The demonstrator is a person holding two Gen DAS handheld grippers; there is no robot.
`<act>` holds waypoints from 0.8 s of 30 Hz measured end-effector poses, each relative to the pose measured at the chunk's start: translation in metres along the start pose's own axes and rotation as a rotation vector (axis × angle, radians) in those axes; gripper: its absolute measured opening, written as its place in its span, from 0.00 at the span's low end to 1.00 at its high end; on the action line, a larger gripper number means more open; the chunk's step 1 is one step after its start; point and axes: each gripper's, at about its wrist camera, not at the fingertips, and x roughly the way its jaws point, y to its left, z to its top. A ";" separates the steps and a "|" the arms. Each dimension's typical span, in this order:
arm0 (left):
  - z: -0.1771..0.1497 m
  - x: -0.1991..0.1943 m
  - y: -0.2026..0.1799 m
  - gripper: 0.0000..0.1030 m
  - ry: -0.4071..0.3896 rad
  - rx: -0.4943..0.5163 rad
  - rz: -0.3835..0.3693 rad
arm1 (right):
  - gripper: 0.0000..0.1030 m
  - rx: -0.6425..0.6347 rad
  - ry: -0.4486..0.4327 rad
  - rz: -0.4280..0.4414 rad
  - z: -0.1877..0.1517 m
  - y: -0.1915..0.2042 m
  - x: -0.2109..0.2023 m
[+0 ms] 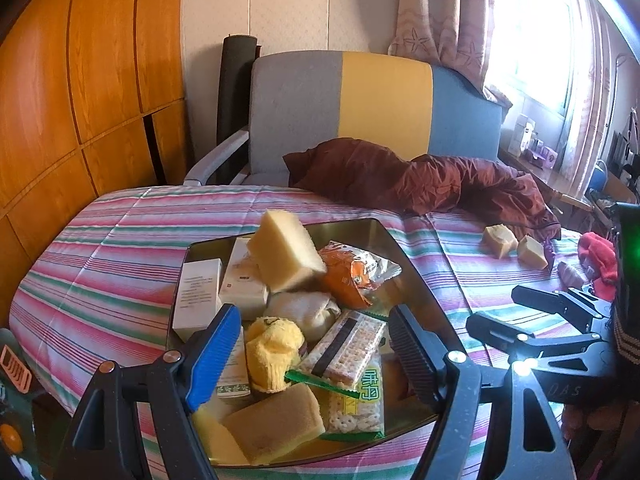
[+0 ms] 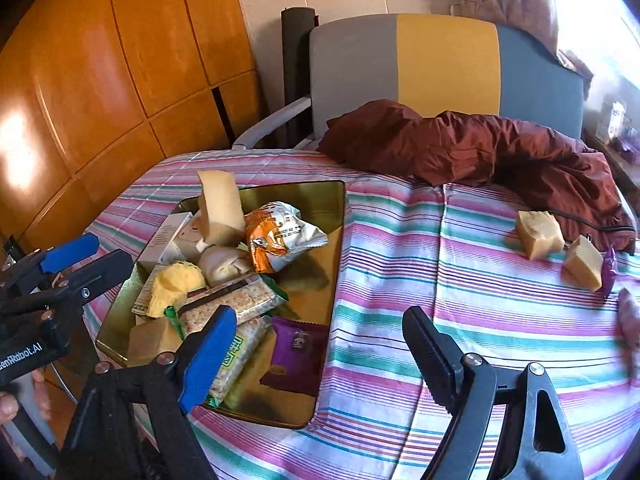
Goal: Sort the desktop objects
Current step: 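Move both open tools from the tray toward the sock and sponges on the bed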
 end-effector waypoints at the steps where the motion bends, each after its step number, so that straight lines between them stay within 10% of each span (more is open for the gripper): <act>1: 0.000 0.000 -0.002 0.75 -0.001 0.005 0.008 | 0.83 0.002 -0.002 -0.001 0.000 -0.002 -0.001; 24: 0.007 0.025 -0.033 0.79 0.065 0.037 -0.110 | 0.85 0.049 -0.016 -0.151 -0.005 -0.082 -0.020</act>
